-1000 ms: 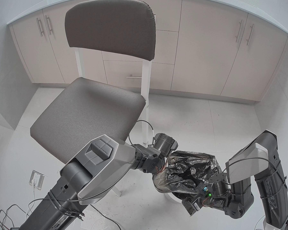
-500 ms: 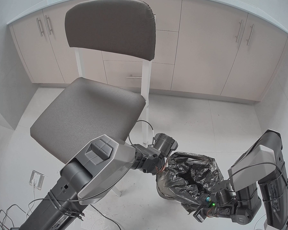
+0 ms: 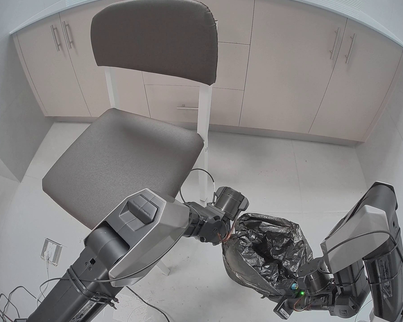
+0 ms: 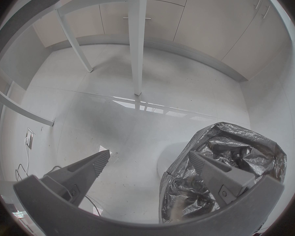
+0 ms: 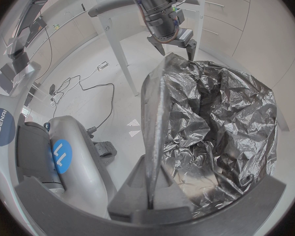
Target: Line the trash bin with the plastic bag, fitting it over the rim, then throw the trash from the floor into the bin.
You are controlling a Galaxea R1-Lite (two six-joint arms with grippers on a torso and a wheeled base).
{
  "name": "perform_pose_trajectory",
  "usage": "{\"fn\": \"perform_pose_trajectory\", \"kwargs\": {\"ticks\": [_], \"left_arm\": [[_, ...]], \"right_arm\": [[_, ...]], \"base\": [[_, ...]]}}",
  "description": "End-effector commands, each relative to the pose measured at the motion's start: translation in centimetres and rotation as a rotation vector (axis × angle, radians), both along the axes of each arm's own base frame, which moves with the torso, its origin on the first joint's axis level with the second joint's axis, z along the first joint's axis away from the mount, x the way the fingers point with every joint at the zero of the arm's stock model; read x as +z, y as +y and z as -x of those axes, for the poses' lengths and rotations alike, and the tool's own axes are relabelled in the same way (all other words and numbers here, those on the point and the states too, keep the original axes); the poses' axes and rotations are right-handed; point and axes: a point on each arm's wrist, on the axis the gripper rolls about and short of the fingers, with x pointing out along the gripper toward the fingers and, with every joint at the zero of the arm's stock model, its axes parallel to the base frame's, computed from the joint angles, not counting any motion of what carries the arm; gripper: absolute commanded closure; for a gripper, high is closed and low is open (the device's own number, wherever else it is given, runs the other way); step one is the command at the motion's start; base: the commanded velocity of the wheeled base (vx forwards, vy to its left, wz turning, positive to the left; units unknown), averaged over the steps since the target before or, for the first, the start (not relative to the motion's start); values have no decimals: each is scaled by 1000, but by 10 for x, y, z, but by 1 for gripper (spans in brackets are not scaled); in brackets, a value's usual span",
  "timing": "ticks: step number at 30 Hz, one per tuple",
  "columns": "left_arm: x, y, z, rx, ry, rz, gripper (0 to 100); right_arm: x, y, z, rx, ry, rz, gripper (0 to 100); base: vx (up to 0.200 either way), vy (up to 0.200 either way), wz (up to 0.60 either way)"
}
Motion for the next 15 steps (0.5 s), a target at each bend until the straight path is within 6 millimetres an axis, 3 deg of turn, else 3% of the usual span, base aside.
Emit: {"fn": "perform_pose_trajectory", "kwargs": {"ticks": [1,15], "left_arm": [[-1,0,0,1,1,-1,0],[-1,0,0,1,1,-1,0]], "right_arm": [[1,2,2,13,-6,-4,100],[-7,7,8,56,11,21,100]], "base": [[0,0,0],[0,0,0]]}}
